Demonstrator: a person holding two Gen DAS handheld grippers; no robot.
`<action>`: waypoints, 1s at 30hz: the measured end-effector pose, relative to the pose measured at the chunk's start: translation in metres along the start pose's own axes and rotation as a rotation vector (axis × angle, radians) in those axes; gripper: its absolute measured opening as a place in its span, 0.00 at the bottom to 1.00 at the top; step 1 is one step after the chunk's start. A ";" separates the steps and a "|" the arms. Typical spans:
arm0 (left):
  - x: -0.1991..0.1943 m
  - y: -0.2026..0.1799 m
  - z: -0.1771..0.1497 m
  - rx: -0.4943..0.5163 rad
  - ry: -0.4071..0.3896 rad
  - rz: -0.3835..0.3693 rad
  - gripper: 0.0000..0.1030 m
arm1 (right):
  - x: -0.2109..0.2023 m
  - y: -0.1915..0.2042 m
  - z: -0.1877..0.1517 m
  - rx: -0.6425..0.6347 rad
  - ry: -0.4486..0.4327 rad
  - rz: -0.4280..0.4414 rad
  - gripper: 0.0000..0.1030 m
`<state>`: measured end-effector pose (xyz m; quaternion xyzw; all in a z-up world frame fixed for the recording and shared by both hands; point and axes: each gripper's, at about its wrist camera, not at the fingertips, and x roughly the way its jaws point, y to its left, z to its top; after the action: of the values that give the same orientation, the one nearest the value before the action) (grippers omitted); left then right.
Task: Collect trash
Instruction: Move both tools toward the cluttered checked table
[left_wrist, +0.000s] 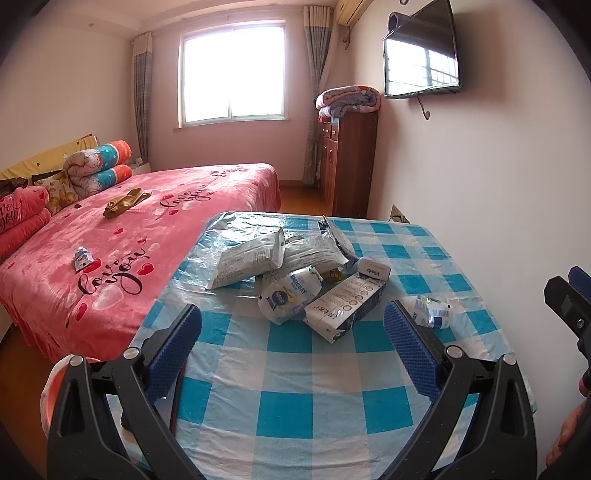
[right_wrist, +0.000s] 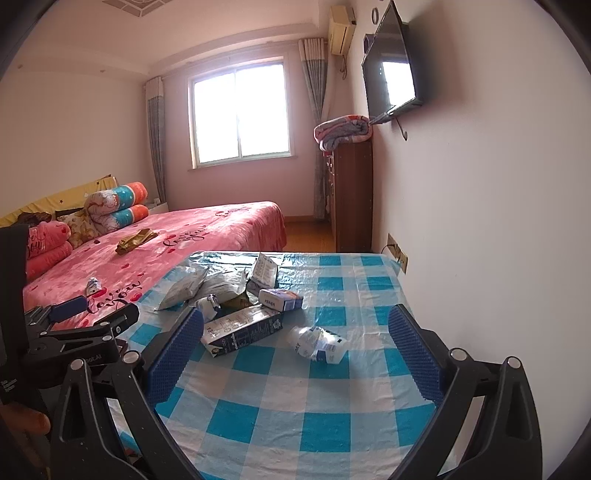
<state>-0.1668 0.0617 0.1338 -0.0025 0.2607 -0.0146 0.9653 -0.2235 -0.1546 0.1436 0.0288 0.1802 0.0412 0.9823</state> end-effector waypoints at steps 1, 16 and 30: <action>0.001 0.000 0.000 0.000 0.001 0.000 0.96 | 0.001 -0.001 0.000 0.003 0.005 0.001 0.96; 0.020 -0.001 -0.008 0.003 0.041 -0.011 0.96 | 0.019 -0.013 -0.011 0.044 0.061 -0.002 0.96; 0.066 0.015 -0.017 0.044 0.097 -0.203 0.96 | 0.081 -0.048 -0.051 0.179 0.301 0.068 0.96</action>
<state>-0.1184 0.0748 0.0857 -0.0070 0.3050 -0.1181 0.9450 -0.1629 -0.1929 0.0642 0.1159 0.3272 0.0620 0.9358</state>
